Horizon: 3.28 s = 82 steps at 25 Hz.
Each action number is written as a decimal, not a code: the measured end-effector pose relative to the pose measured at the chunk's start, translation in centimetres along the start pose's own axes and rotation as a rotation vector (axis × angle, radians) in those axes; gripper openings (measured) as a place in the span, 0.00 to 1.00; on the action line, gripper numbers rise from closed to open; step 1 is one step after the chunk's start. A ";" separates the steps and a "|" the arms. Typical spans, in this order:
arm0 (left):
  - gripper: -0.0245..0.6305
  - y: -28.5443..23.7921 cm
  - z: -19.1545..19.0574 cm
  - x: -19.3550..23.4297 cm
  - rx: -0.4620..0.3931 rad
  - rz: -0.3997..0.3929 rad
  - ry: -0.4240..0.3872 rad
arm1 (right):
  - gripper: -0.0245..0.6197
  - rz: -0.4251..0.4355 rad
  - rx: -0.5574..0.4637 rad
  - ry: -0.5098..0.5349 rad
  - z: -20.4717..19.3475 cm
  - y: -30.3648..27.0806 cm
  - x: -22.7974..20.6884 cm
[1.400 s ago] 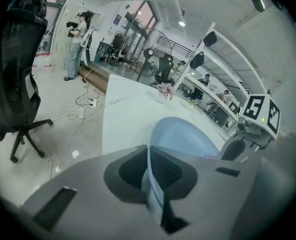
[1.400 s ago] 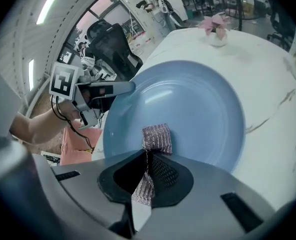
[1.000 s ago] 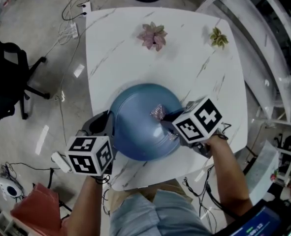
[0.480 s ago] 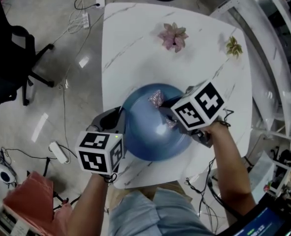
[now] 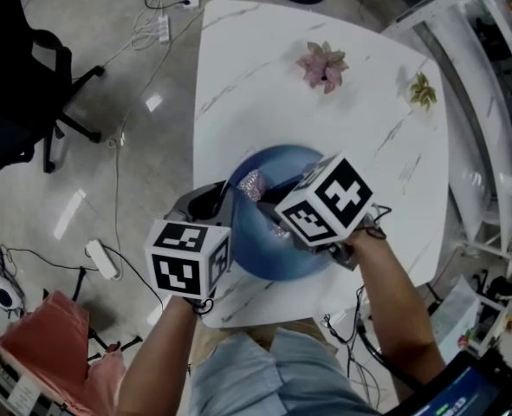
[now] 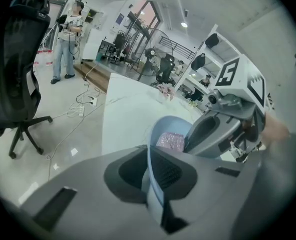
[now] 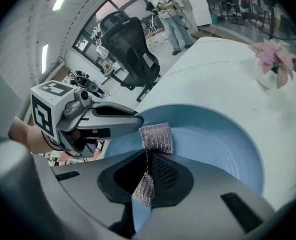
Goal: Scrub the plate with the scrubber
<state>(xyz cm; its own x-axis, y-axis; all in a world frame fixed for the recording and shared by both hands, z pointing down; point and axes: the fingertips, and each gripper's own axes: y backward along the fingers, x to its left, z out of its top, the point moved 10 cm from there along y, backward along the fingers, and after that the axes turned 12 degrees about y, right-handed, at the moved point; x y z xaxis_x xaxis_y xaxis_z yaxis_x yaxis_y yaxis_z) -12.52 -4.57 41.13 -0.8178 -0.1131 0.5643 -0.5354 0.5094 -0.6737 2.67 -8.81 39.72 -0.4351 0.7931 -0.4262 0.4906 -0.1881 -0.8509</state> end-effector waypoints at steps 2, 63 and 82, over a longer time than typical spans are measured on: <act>0.06 -0.1 0.0 0.0 0.000 0.000 0.000 | 0.10 0.019 -0.001 0.011 -0.2 -0.6 0.9; 0.06 0.0 -0.1 -0.2 0.016 0.004 -0.011 | 0.10 -0.073 0.000 -0.034 -1.3 1.4 -1.1; 0.06 -0.2 0.0 0.0 0.014 0.013 -0.015 | 0.10 0.046 -0.017 -0.007 -5.5 -1.1 5.3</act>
<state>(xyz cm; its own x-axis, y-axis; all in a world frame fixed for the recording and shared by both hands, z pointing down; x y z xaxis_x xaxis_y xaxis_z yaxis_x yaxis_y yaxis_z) -12.47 -4.63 41.27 -0.8276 -0.1194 0.5485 -0.5276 0.4991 -0.6874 3.98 -1.20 40.04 -0.4167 0.7798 -0.4672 0.5228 -0.2149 -0.8249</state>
